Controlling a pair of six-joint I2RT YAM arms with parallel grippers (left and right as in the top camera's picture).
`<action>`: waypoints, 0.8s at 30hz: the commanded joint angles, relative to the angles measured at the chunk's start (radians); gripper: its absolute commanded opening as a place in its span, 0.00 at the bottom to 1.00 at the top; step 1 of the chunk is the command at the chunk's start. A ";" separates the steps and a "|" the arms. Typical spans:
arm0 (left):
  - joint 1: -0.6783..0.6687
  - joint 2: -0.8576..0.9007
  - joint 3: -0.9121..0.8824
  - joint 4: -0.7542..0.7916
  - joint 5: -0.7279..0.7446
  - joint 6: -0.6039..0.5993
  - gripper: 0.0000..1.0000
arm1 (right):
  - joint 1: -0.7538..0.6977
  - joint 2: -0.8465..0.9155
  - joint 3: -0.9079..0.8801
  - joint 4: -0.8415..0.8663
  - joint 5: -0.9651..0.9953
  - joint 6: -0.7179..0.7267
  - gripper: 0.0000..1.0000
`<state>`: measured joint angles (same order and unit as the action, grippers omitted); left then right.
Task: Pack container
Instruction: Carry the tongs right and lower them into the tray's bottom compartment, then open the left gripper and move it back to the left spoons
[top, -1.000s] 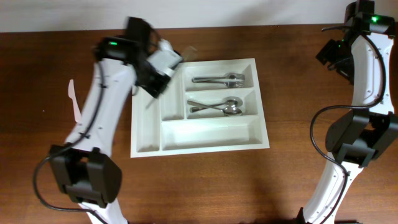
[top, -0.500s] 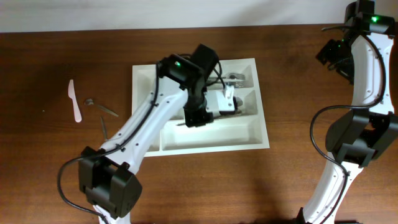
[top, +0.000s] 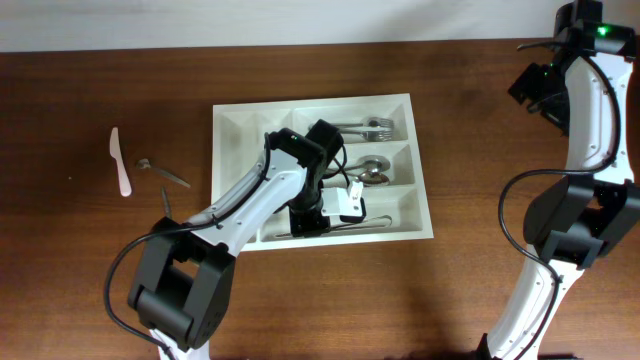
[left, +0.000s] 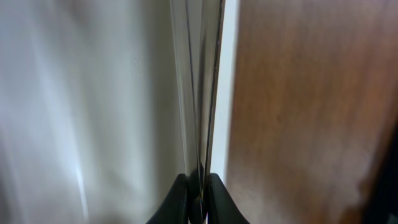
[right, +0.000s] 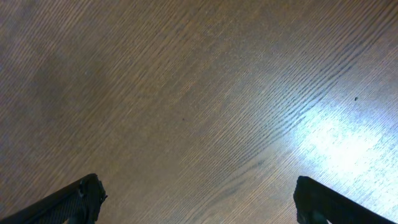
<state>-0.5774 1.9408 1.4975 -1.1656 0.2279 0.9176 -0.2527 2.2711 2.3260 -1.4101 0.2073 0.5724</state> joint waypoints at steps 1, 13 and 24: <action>0.005 -0.015 -0.013 0.045 -0.002 0.019 0.02 | 0.005 -0.025 -0.003 0.000 0.003 0.000 0.99; 0.005 -0.014 -0.014 0.137 -0.018 0.019 0.42 | 0.005 -0.025 -0.003 0.000 0.002 0.000 0.99; 0.005 -0.015 -0.014 0.183 -0.119 0.018 0.72 | 0.005 -0.025 -0.003 0.000 0.002 0.000 0.99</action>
<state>-0.5774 1.9408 1.4929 -1.0050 0.1791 0.9253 -0.2527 2.2711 2.3260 -1.4101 0.2073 0.5720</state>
